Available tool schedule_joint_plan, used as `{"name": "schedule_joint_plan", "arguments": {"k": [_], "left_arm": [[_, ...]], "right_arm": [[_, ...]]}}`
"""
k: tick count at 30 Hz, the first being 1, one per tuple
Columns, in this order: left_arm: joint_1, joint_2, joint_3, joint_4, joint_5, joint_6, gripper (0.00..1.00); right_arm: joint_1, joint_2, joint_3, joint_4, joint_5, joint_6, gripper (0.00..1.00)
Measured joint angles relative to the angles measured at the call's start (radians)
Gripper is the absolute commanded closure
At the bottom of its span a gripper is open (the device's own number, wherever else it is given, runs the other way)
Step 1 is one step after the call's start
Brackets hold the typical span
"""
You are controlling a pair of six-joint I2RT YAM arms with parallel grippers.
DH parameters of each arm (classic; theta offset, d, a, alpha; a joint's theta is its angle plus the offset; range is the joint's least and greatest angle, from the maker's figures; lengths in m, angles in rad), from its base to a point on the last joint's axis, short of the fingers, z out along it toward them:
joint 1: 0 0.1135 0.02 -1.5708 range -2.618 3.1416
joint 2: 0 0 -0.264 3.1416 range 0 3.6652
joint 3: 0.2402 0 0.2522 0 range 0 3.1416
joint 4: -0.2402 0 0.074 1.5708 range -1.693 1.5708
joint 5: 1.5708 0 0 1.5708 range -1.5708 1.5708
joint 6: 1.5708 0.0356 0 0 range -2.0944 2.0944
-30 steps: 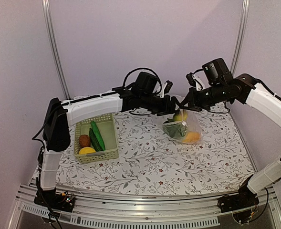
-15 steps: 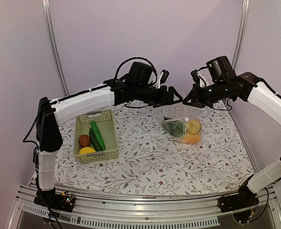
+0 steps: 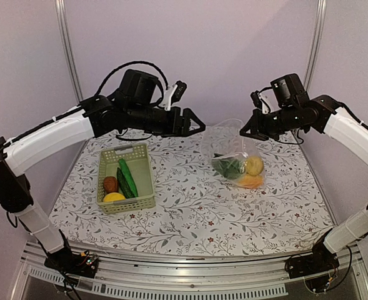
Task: Place the food in the zip-top bag and seal the zipper
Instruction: Pick up the fake vegetable from the bin.
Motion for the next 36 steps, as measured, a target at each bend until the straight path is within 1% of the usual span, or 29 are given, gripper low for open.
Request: {"name": "schedule_joint_plan", "arguments": {"k": [3, 5, 10, 13, 17, 20, 24, 36], "left_arm": [[0.034, -0.077, -0.123, -0.071, -0.069, -0.013, 0.29], [0.081, -0.125, -0.199, -0.141, -0.114, -0.031, 0.29], [0.199, -0.195, -0.307, -0.303, -0.231, -0.072, 0.29], [0.231, -0.205, -0.349, -0.392, -0.293, -0.076, 0.28], [0.24, -0.171, -0.37, -0.515, -0.366, -0.072, 0.24], [0.247, -0.126, -0.377, -0.567, -0.416, -0.07, 0.22], [0.26, -0.072, -0.388, -0.597, -0.475, -0.074, 0.21], [0.308, 0.11, -0.387, -0.596, -0.625, -0.126, 0.19]], "right_arm": [[0.0, 0.0, 0.0, 0.002, 0.0, -0.005, 1.0], [0.0, 0.0, 0.0, 0.003, 0.0, -0.01, 1.0], [0.0, 0.0, -0.001, 0.008, -0.001, -0.018, 1.0], [0.0, 0.0, -0.01, 0.011, -0.003, -0.021, 1.0], [0.0, 0.0, -0.022, 0.019, -0.012, -0.023, 1.0], [0.0, 0.0, -0.027, 0.024, -0.021, -0.025, 1.0], [0.0, 0.0, -0.035, 0.032, -0.027, -0.025, 1.0], [0.0, 0.0, -0.057, 0.044, -0.03, -0.025, 1.0]]}}
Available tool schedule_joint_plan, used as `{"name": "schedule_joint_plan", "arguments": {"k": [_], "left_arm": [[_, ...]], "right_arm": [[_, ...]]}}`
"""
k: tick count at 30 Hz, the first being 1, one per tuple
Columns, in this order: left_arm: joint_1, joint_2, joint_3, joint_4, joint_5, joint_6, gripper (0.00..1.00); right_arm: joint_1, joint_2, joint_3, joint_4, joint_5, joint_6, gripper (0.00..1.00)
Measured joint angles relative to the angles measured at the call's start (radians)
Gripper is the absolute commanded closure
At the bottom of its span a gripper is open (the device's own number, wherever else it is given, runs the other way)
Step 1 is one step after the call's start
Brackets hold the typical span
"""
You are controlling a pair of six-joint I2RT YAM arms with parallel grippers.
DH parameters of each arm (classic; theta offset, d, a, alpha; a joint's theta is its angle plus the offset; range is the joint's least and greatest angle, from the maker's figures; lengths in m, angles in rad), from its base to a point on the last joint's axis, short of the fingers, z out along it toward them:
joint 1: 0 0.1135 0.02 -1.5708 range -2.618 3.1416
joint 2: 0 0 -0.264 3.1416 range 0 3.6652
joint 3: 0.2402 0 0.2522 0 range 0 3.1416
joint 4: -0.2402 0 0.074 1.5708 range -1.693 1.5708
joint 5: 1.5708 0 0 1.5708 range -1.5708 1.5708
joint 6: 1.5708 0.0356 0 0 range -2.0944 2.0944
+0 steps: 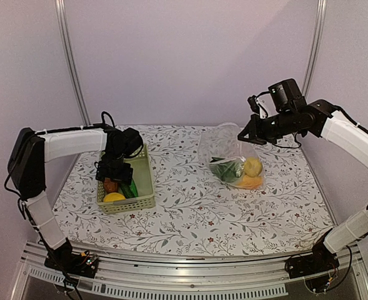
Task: Place the food in the zip-top bag and seal the zipper
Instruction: Pick up the fake vegetable from the bin.
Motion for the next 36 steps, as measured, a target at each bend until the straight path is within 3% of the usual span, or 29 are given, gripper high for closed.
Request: {"name": "schedule_joint_plan", "arguments": {"k": [19, 27, 36], "left_arm": [[0.098, 0.111, -0.028, 0.138, -0.033, 0.021, 0.26], [0.108, 0.151, -0.026, 0.154, -0.016, 0.038, 0.44], [0.109, 0.093, 0.01, 0.128, -0.014, 0.046, 0.5]], "right_arm": [[-0.001, -0.013, -0.02, 0.0, 0.0, 0.0, 1.0], [-0.002, -0.011, -0.01, -0.001, -0.001, 0.0, 1.0], [-0.002, -0.009, -0.005, -0.001, 0.0, 0.0, 1.0]]}}
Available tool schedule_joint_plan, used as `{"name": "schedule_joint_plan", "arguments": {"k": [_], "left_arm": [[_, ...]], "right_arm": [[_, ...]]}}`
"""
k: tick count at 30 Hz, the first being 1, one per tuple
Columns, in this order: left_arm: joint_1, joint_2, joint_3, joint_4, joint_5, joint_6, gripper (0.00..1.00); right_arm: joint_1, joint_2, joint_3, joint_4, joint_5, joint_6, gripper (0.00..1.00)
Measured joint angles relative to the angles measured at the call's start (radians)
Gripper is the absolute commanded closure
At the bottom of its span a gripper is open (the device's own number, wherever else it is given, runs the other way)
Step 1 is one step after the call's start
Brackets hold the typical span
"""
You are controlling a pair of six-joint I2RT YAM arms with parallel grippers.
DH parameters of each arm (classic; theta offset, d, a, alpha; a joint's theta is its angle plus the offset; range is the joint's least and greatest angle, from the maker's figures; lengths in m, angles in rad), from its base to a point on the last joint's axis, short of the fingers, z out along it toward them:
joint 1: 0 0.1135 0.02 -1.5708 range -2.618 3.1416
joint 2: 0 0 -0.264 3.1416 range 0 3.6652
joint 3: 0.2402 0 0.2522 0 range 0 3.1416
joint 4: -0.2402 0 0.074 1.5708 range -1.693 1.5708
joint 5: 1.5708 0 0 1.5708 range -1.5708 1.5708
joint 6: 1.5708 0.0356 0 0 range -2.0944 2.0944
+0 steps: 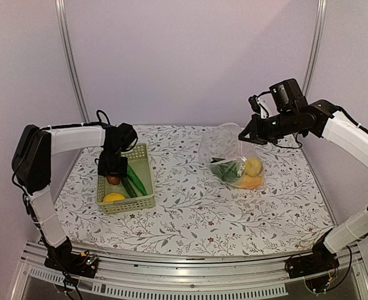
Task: Place the food in the zip-top bag and seal the zipper
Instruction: Pick up the fake vegetable from the bin, then place the fake vegetable in the zipper food storage bag.
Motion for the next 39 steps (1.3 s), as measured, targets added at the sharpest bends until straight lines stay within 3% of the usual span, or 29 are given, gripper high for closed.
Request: {"name": "schedule_joint_plan", "arguments": {"k": [6, 12, 22, 27, 35, 39], "left_arm": [[0.0, -0.066, 0.187, -0.03, 0.042, 0.042, 0.56], [-0.037, -0.111, 0.38, 0.056, 0.233, 0.115, 0.59], [-0.317, -0.129, 0.468, 0.288, 0.664, 0.24, 0.61], [-0.374, -0.062, 0.499, 0.323, 0.806, 0.245, 0.62], [-0.43, 0.124, 0.616, 0.329, 0.866, 0.203, 0.62], [-0.435, 0.215, 0.684, 0.337, 0.862, 0.157, 0.51]], "right_arm": [[0.0, 0.0, 0.0, 0.0, 0.0, 0.0, 1.0], [0.0, 0.0, 0.0, 0.0, 0.0, 0.0, 1.0], [0.0, 0.005, 0.016, -0.009, 0.0, 0.0, 1.0], [0.0, 0.005, 0.02, -0.013, 0.0, 0.001, 1.0], [-0.002, 0.005, 0.021, -0.023, -0.023, 0.008, 1.0], [-0.004, 0.005, 0.042, -0.048, -0.034, 0.009, 1.0]]}}
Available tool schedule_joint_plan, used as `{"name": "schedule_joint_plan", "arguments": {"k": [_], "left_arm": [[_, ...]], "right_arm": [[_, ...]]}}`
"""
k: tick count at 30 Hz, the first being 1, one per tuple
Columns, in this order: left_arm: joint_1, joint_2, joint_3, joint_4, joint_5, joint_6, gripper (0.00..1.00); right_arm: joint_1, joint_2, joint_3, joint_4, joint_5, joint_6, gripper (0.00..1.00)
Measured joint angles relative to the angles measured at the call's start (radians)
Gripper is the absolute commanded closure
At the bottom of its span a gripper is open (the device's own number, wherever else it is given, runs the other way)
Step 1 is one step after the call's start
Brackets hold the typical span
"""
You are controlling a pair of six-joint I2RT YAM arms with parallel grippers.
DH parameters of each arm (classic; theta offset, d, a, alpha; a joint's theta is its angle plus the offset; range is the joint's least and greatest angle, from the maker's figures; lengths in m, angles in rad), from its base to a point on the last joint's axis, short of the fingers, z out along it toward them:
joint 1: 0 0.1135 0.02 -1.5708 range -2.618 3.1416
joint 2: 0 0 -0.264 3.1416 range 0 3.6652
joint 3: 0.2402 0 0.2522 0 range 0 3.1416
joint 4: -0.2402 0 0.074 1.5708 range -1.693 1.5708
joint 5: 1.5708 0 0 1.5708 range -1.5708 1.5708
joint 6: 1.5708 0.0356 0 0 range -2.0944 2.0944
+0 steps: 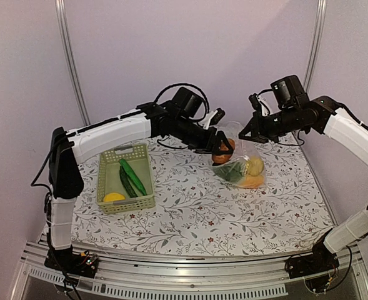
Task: Place the food in the zip-top bag and seal the zipper
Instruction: Place the fake vegetable in the zipper food storage bag.
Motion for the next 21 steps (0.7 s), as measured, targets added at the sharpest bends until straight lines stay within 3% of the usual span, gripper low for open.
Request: {"name": "schedule_joint_plan", "arguments": {"k": [9, 21], "left_arm": [[0.0, 0.151, 0.117, 0.06, -0.054, -0.187, 0.16], [0.0, 0.122, 0.129, 0.115, -0.05, -0.247, 0.17]], "right_arm": [[0.0, 0.0, 0.01, -0.033, -0.035, 0.002, 1.0], [-0.001, -0.029, -0.008, -0.032, -0.021, 0.015, 1.0]]}}
